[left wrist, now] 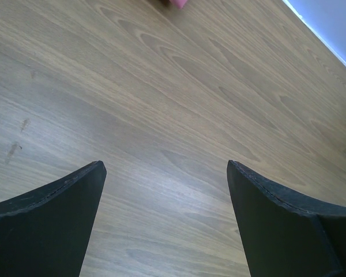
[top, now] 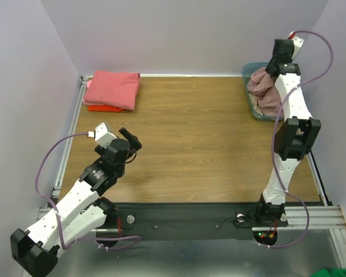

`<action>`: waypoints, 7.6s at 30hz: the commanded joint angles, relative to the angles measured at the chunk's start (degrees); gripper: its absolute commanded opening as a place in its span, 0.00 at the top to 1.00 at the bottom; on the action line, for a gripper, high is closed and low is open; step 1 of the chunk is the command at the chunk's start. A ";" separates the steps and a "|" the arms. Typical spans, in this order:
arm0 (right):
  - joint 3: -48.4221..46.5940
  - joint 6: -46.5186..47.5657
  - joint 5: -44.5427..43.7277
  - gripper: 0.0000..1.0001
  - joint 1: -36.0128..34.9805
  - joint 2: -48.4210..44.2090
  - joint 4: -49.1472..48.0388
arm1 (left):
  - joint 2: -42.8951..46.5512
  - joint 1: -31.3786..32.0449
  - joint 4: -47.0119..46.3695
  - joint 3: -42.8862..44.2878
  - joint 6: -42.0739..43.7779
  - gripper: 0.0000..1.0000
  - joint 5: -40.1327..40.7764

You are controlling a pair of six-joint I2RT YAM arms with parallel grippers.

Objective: Fold and stack the t-shirts
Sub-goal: Grab the tshirt from the pile, then move the tshirt to the center of the board, then flatten the tshirt out

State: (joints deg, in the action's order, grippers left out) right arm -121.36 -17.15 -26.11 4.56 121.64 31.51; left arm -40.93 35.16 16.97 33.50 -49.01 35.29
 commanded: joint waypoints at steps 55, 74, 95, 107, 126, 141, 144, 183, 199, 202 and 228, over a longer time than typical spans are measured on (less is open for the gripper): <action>78.99 -20.72 -9.14 0.00 -33.56 -68.47 -3.03 | -1.25 -0.26 0.96 -0.09 -6.97 0.02 -4.08; 91.04 -32.25 -4.04 0.00 -33.47 -72.43 0.05 | -34.65 -6.33 -11.00 2.80 -0.64 0.25 -17.89; 90.16 -37.69 -0.36 0.00 -33.39 -80.25 7.51 | -39.08 -6.33 -2.91 5.62 -4.77 1.00 -16.30; 89.62 -44.37 8.96 0.00 -33.47 -69.53 13.14 | -22.36 -6.42 5.43 1.75 -6.44 1.00 -14.02; 96.14 -54.05 2.81 0.06 -33.47 -67.33 12.19 | -24.20 -6.42 3.68 0.17 -3.54 0.98 -19.29; 91.57 -53.78 0.97 0.02 -33.56 -72.25 17.01 | -25.95 -6.42 3.42 -2.29 -3.98 0.82 -23.24; 92.18 -55.44 0.01 0.00 -33.47 -72.43 17.71 | -26.83 -6.42 2.19 -3.26 -3.90 0.79 -24.39; 94.99 -60.02 -2.02 0.11 -33.47 -67.77 17.02 | -12.95 -6.33 12.47 3.24 -2.67 1.00 -27.64; 95.71 -54.24 -6.49 0.94 -33.47 -71.98 6.64 | -12.34 -6.33 12.56 7.63 -2.75 1.00 -24.22; 90.09 -50.02 -9.65 1.00 -33.56 -75.57 6.64 | -11.72 -6.33 13.26 11.49 -2.32 1.00 -22.47; 34.02 -26.10 4.47 1.00 -33.56 -86.22 6.11 | 1.89 -6.33 11.33 66.41 16.23 1.00 -17.70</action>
State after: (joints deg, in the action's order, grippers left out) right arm -81.73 -45.91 -27.51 -29.19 37.43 39.51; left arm -41.36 28.82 31.07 92.86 -36.62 18.63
